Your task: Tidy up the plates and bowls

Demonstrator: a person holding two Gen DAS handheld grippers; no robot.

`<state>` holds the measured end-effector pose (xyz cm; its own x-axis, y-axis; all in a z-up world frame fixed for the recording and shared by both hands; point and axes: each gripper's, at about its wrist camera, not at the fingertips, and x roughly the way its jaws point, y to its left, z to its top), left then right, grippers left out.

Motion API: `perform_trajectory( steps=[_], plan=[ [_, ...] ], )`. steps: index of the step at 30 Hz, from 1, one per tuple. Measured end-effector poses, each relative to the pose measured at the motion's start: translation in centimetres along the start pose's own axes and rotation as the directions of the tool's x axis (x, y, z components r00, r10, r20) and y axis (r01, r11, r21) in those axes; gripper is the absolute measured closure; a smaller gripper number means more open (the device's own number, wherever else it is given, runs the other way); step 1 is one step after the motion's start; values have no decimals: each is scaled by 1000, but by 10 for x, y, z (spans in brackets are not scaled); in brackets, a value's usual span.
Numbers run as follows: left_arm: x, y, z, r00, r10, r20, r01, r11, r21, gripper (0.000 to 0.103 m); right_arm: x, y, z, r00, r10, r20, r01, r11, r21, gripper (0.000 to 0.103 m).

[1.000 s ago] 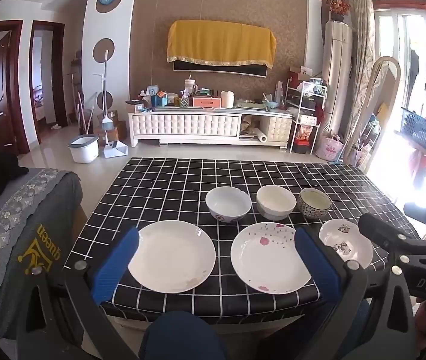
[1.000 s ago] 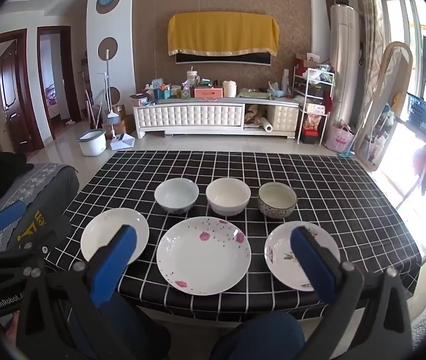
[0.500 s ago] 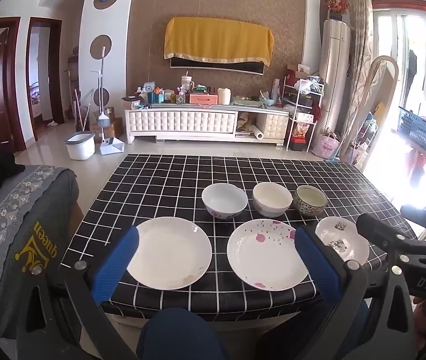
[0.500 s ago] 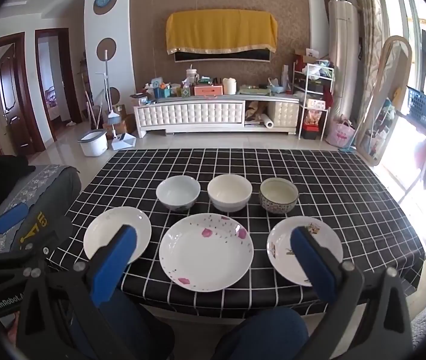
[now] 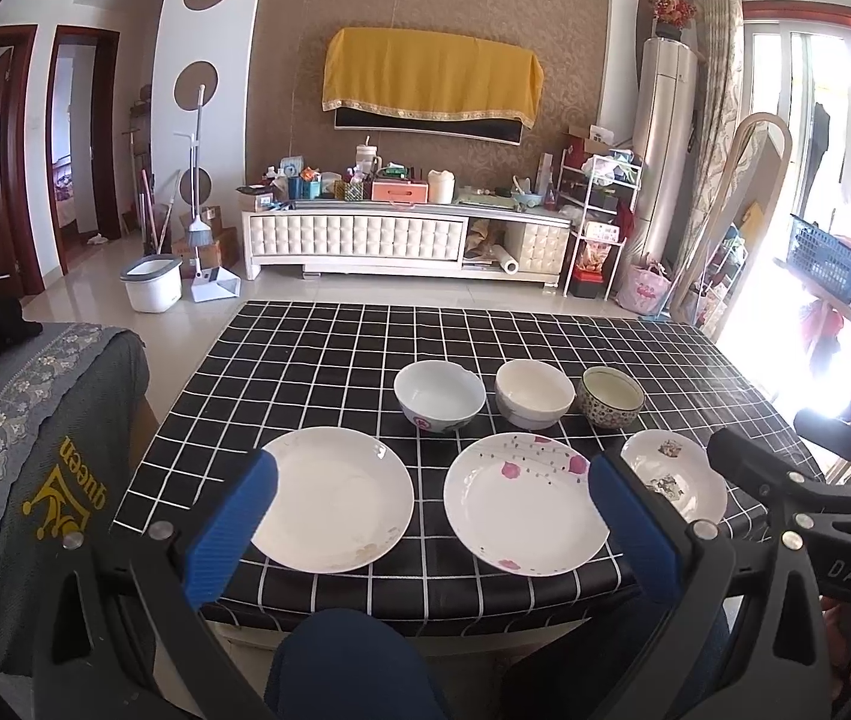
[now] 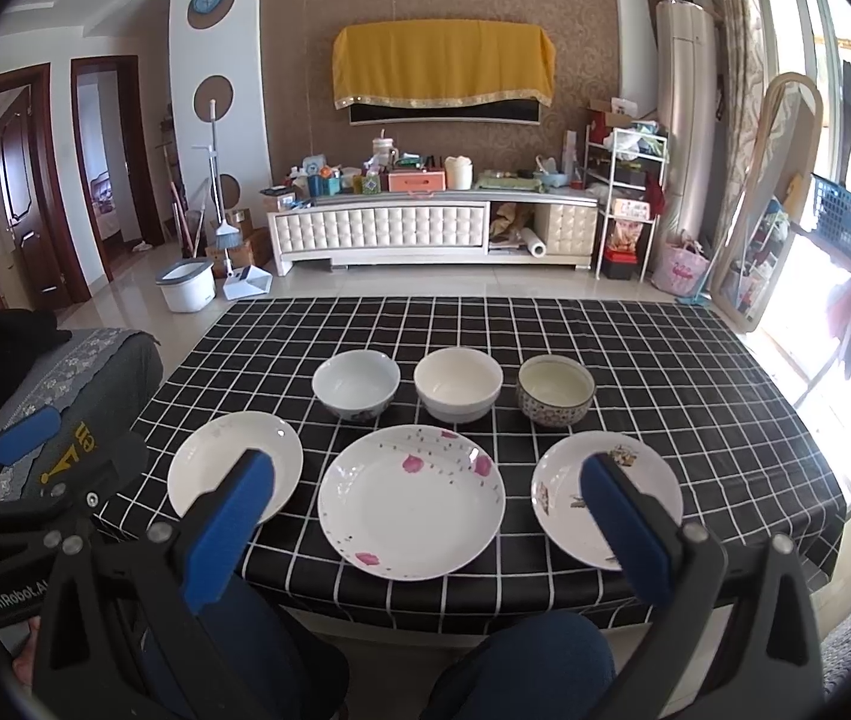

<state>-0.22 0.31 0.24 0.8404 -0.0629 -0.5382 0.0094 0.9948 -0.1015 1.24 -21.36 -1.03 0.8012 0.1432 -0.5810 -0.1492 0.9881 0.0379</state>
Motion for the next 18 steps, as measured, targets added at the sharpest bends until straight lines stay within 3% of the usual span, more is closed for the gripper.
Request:
perform_trajectory(
  steps=[18],
  plan=[
    [0, 0, 0, 1000, -11, -11, 11, 1000, -7, 0, 0, -2, -4, 1000, 3, -9, -3, 1000, -1, 0]
  ],
)
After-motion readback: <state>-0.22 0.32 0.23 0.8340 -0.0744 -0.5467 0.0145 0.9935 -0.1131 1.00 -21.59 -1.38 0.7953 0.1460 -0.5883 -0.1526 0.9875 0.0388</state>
